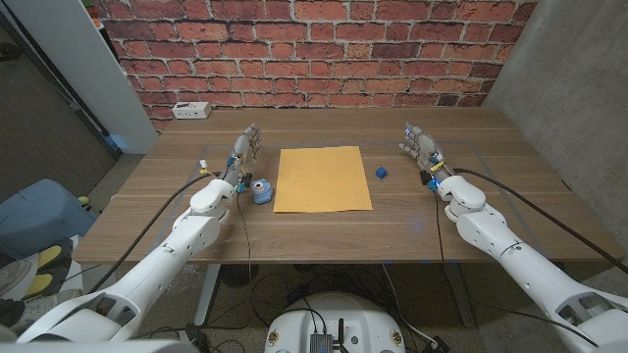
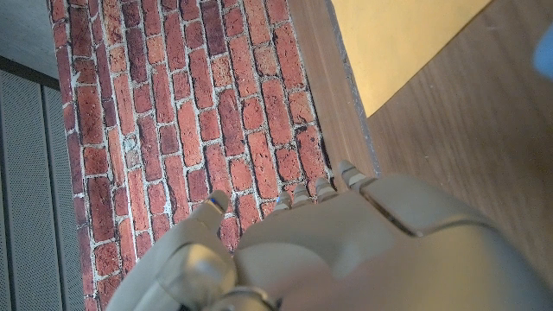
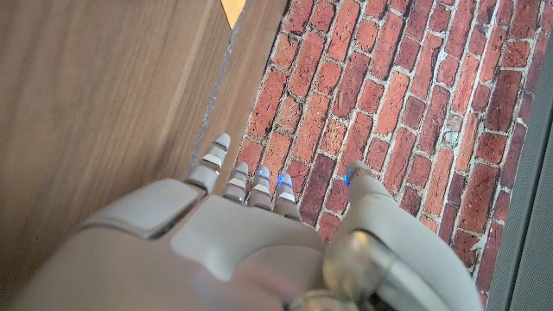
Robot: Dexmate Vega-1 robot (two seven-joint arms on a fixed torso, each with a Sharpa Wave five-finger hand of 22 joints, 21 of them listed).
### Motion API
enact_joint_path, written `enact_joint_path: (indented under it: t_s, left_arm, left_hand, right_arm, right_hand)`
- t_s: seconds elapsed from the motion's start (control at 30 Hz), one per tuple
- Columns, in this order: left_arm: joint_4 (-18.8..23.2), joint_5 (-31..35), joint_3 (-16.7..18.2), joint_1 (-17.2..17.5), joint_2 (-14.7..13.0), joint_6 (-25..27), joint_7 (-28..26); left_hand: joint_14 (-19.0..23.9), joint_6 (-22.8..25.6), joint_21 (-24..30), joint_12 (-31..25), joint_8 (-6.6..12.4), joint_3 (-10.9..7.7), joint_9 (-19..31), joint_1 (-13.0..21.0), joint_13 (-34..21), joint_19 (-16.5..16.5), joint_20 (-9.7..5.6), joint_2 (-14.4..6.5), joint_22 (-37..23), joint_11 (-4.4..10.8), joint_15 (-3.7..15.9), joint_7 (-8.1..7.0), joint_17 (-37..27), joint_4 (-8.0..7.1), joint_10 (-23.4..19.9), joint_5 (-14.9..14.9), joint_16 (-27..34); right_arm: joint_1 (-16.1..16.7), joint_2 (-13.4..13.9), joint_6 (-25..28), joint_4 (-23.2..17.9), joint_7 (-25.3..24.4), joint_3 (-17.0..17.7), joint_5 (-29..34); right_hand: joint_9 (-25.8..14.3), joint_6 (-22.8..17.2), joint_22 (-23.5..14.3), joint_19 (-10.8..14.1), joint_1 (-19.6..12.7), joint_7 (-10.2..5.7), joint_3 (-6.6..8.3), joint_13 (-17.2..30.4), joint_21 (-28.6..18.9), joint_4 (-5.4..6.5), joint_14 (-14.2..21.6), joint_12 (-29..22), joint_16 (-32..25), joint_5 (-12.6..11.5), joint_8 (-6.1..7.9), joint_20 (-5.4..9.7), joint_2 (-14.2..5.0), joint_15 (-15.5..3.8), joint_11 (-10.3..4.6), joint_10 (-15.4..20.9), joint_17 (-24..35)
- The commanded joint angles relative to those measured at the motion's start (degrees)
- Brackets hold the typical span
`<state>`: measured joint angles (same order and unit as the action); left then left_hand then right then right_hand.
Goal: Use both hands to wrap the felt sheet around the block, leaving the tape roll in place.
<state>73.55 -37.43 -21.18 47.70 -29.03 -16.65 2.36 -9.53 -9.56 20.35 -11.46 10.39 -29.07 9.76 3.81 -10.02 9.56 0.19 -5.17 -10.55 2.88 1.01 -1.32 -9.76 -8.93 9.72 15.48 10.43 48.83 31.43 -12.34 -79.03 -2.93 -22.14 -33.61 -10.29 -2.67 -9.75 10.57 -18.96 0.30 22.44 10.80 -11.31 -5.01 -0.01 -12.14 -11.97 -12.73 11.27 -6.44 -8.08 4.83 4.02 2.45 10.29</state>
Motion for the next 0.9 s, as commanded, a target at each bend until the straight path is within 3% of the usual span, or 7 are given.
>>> enact_joint_path:
  t_s: [0.03, 0.9]
  left_arm:
    - [-1.8, -0.3, -0.3, -1.1, 0.6, -0.5, 1.2]
    - [-4.2, -0.5, -1.0, -3.3, 1.1, 0.0, 3.6]
  left_hand:
    - [-11.5, -10.0, 0.3, -0.3, 0.29, -0.30, 0.1, 0.1, -0.2, 2.6, -0.10, -3.5, -0.1, -0.03, -0.01, -0.08, -0.1, 0.13, 10.9, 0.4, 0.2]
    - [-10.6, -8.0, 0.0, -0.3, 0.56, -0.20, 0.1, 0.4, -0.3, 1.8, 0.51, -2.9, -0.1, -0.56, -0.47, 0.16, -0.1, 0.63, 10.0, 0.4, 0.1]
  right_arm:
    - [0.6, 3.5, 8.4, -8.0, -8.3, -1.7, 6.8]
    - [1.0, 9.1, 27.7, -22.2, -17.0, -5.4, 18.3]
  right_hand:
    - [-0.1, -0.9, -0.3, 0.5, -1.2, -0.38, 0.63, 0.1, -0.3, -0.53, 0.6, -0.4, -0.2, -0.1, 0.50, 0.10, -0.15, 0.14, 0.19, 0.9, 0.1]
    - [-0.1, -3.6, -0.3, 1.5, -3.5, -1.03, 1.69, 0.2, -0.5, -2.12, 2.1, -0.6, -0.3, 1.0, 0.84, 0.10, -0.75, -0.92, -0.33, 3.0, 0.2]
